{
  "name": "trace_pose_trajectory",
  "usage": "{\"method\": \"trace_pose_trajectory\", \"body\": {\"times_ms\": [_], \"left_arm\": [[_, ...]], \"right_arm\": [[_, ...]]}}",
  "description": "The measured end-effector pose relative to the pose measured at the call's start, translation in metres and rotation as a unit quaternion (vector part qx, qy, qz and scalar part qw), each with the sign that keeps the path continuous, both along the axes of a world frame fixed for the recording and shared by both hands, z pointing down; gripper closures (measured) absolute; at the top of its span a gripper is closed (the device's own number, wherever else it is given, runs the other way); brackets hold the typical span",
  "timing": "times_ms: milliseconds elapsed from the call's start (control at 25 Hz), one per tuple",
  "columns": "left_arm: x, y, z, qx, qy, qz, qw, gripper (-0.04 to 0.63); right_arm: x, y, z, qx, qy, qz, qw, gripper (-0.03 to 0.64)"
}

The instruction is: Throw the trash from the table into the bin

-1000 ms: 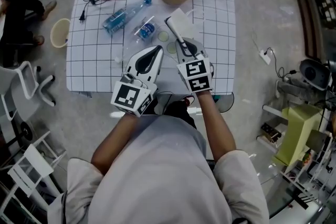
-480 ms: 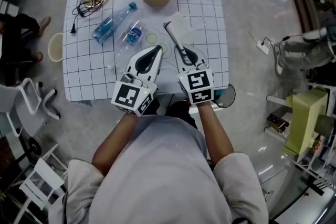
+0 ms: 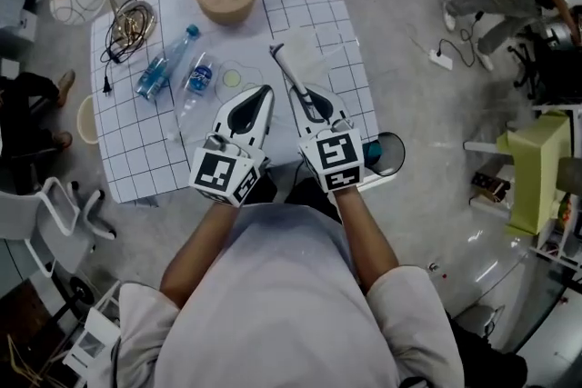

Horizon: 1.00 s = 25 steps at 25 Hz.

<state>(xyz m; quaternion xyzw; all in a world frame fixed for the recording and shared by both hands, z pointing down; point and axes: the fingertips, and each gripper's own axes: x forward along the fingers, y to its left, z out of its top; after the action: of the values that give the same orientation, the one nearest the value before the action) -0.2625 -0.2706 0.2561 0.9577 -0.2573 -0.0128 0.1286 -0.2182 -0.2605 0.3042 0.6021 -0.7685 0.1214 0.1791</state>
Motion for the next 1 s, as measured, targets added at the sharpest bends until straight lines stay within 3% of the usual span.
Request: {"method": "trace_pose_trajectory", "body": {"times_ms": [600,1000], "left_arm": [[0.071,0.023,-0.017,0.014,-0.002,0.075,0.9971,0.589],[0.121,0.047,-0.018,0.022,-0.009,0.134,0.9907,0.589]], "right_arm": [[0.053,0.042,-0.03,0.048,-0.034,0.09,0.994,0.588],[0.102,0.07,-0.039,0.067,-0.041,0.155,0.985,0.588]]}}
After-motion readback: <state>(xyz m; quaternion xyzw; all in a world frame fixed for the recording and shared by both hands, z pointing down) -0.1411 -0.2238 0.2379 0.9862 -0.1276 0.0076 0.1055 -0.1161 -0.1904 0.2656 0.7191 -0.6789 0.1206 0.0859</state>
